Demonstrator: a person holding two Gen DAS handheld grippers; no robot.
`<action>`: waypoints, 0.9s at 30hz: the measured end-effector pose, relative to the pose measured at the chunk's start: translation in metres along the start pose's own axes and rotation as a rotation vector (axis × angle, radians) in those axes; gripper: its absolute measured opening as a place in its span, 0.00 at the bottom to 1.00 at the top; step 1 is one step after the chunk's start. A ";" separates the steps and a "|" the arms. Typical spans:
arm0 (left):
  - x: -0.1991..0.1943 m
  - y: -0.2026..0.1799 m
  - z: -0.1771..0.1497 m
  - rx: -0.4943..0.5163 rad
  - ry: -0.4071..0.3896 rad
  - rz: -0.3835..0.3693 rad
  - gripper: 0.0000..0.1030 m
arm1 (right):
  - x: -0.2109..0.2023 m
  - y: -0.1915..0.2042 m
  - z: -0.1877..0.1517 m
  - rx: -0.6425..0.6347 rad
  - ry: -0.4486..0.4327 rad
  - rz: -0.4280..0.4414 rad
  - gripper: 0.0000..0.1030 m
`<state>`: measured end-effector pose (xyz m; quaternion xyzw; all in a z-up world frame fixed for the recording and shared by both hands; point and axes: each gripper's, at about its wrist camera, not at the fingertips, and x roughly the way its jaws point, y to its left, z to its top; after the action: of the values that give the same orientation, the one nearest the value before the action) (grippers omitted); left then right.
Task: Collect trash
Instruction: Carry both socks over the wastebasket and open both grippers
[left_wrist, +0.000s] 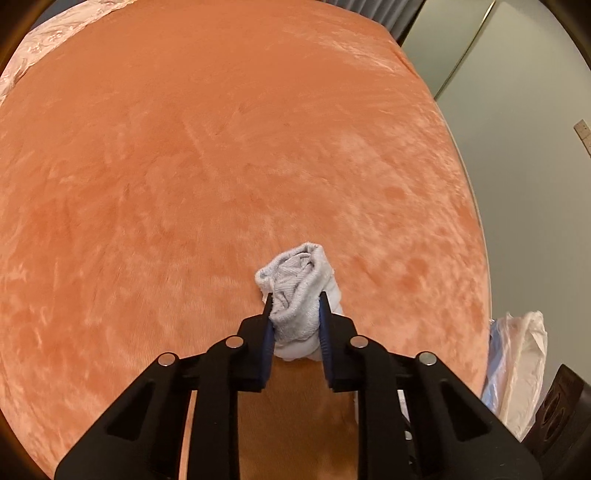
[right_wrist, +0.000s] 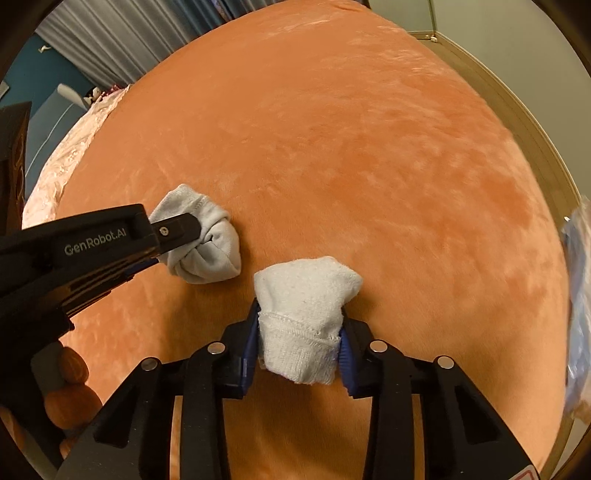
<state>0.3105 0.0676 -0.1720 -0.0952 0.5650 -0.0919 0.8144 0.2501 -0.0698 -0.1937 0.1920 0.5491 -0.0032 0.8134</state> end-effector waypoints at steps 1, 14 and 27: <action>-0.005 -0.002 -0.003 0.003 -0.005 -0.001 0.19 | -0.007 -0.003 -0.004 0.008 -0.008 0.003 0.33; -0.105 -0.067 -0.048 0.099 -0.132 -0.051 0.19 | -0.138 -0.046 -0.025 0.069 -0.223 -0.002 0.33; -0.183 -0.169 -0.098 0.271 -0.255 -0.113 0.19 | -0.259 -0.109 -0.049 0.108 -0.433 -0.026 0.33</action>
<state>0.1487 -0.0535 0.0039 -0.0273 0.4335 -0.2000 0.8783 0.0798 -0.2083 -0.0113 0.2231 0.3632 -0.0845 0.9006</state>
